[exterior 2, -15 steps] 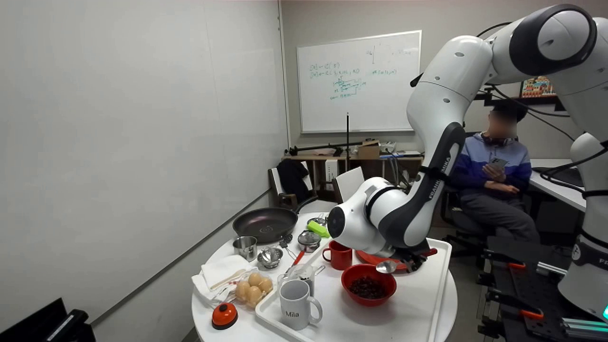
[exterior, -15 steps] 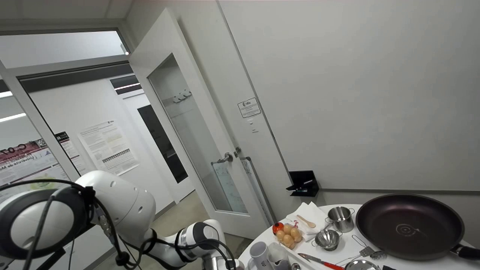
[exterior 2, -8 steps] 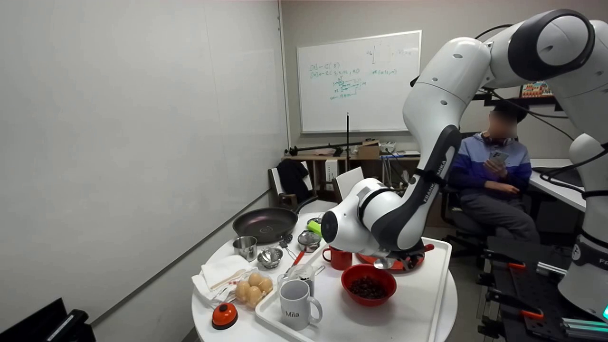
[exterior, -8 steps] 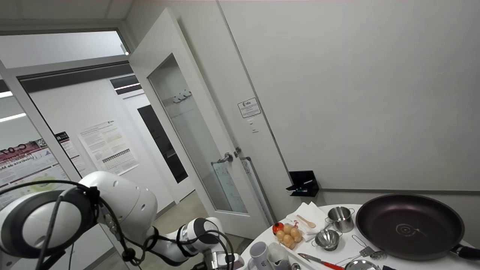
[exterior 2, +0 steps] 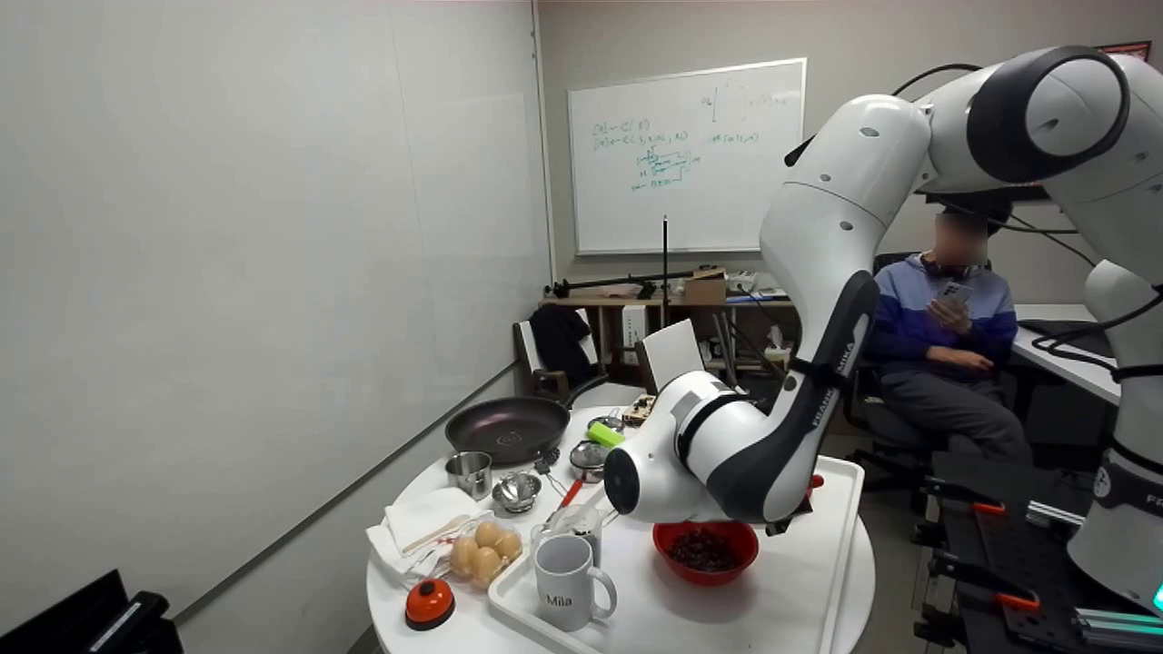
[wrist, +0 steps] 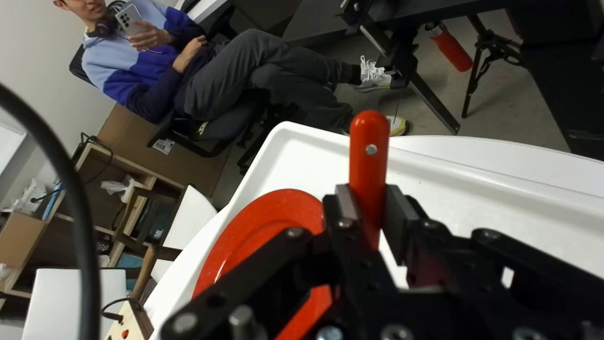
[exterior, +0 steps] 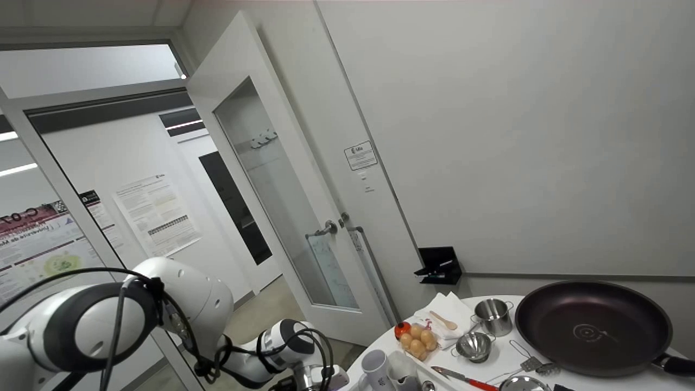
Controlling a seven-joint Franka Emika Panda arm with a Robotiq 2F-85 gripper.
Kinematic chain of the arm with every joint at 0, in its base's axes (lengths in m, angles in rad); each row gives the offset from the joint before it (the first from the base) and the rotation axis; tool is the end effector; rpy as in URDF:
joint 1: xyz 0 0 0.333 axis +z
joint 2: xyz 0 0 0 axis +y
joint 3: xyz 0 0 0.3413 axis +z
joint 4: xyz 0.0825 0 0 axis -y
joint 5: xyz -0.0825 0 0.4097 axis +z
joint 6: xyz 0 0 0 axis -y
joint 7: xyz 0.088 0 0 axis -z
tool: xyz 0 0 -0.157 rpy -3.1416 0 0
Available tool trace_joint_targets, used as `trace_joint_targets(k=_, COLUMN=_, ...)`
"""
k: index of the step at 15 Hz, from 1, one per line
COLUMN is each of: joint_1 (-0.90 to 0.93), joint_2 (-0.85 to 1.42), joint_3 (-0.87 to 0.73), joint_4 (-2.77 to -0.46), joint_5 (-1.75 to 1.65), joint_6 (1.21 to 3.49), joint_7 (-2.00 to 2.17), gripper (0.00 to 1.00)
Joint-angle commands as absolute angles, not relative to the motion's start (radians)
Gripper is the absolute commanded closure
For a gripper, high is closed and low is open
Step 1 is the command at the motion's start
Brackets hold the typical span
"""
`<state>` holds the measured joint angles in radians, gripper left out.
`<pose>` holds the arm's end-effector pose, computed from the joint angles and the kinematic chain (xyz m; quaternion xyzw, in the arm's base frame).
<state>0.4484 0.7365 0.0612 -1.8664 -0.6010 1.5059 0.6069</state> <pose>0.4758 0.1634 0.0826 0.8276 0.1011 -0.2934 0.4678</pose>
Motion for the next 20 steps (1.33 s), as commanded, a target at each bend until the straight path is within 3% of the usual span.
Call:
trace_joint_targets(k=1, joint_1=0.481, joint_2=0.798, joint_3=0.064, joint_4=-1.801, joint_5=-0.644, joint_6=1.456, joint_7=0.638, gripper=0.95)
trace_joint_targets(k=20, joint_1=0.486, joint_2=0.853, joint_3=0.138, joint_4=-1.785, joint_5=-0.676, joint_6=1.531, joint_7=0.494, gripper=0.95)
